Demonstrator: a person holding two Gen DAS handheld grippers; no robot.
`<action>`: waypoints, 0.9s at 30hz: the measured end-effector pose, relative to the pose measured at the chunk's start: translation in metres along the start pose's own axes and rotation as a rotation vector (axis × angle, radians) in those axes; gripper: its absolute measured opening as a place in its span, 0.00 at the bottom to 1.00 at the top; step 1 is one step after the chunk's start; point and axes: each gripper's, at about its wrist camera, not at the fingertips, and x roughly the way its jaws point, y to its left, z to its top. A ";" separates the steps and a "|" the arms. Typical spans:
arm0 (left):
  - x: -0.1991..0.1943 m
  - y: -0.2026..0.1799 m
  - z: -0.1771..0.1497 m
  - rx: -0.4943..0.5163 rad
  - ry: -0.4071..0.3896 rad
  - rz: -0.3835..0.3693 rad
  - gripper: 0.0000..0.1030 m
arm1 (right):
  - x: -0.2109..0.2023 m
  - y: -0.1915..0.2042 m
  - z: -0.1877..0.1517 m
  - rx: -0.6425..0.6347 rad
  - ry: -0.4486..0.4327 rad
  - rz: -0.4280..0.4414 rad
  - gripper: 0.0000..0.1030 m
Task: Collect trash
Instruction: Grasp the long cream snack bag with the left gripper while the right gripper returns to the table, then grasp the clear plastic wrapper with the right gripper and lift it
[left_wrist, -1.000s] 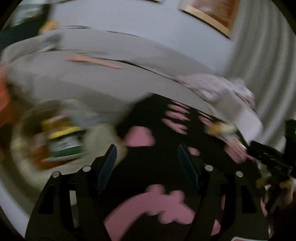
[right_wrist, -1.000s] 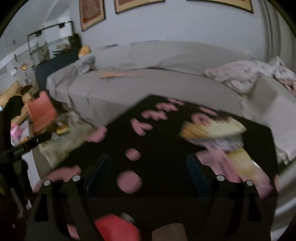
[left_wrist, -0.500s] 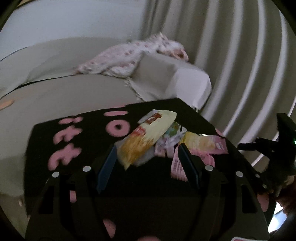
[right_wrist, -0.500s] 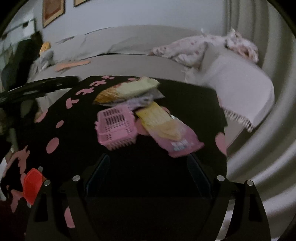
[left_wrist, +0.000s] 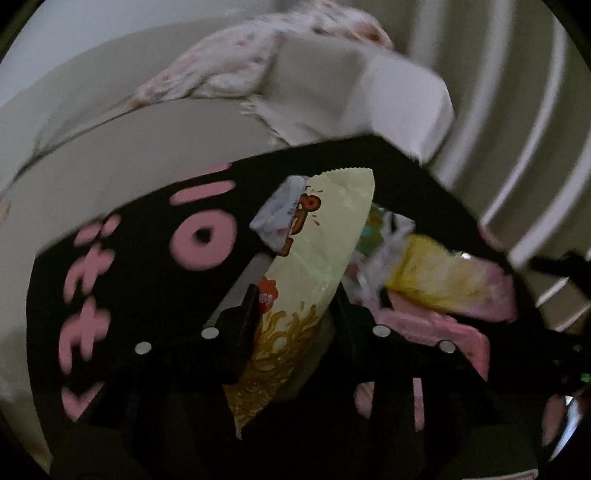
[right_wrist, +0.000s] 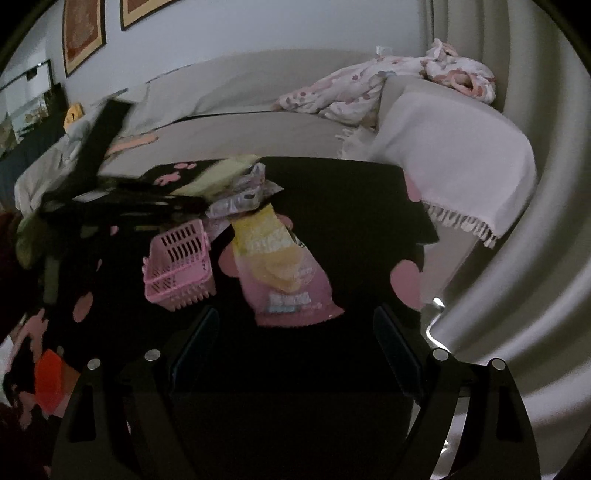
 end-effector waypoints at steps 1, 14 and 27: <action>-0.013 0.004 -0.008 -0.046 -0.013 -0.012 0.34 | 0.001 -0.001 0.002 0.007 -0.001 0.008 0.80; -0.121 0.049 -0.129 -0.385 -0.032 0.169 0.36 | 0.035 0.030 0.061 -0.019 -0.033 0.075 0.80; -0.138 0.059 -0.178 -0.493 -0.078 0.146 0.39 | 0.142 0.041 0.118 0.065 0.194 0.119 0.22</action>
